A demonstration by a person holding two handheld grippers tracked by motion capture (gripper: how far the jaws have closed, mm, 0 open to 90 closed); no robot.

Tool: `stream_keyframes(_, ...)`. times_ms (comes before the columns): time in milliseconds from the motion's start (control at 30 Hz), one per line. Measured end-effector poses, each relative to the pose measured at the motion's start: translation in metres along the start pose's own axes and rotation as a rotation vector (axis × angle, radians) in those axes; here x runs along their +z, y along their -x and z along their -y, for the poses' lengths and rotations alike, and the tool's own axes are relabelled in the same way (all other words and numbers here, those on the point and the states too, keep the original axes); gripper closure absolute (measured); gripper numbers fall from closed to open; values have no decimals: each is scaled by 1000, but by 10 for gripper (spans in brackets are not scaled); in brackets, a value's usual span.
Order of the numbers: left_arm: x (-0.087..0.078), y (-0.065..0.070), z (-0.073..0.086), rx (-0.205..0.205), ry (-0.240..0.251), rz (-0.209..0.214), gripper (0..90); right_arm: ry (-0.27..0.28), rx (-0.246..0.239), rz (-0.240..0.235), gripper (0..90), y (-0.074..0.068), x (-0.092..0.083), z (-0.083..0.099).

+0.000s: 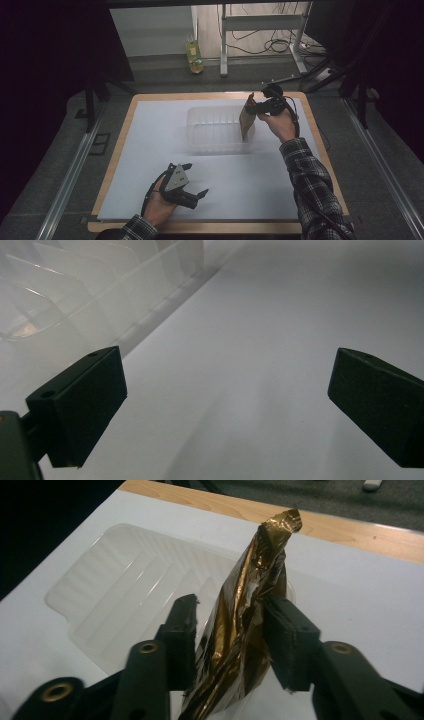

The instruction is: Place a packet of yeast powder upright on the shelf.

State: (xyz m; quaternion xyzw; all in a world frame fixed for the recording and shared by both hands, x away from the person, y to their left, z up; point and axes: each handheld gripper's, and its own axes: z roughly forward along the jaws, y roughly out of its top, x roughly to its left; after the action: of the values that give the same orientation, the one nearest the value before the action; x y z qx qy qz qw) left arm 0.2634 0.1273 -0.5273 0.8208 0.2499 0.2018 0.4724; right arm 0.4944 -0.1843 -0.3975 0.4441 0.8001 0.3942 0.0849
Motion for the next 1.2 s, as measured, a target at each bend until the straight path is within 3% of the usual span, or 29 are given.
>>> stream_keyframes(233,-2,-2,0,-22,32,24,19,27,-57,25,409,-4,-5,4)
stream_keyframes(333,-3,-2,1,-31,19,45,13,27,-78,29,377,-7,-6,6)
stream_keyframes(433,-1,-5,3,-74,-4,85,0,34,-108,31,359,-10,-7,9)
stream_keyframes(700,-7,-12,5,-106,-26,48,0,44,-181,48,288,-20,-12,16)
stream_keyframes(967,-13,-18,8,-121,-14,5,0,71,-219,10,218,-26,-19,24)
stream_keyframes(1200,-19,-23,9,-134,-23,-7,0,82,-256,18,162,-33,-23,35)
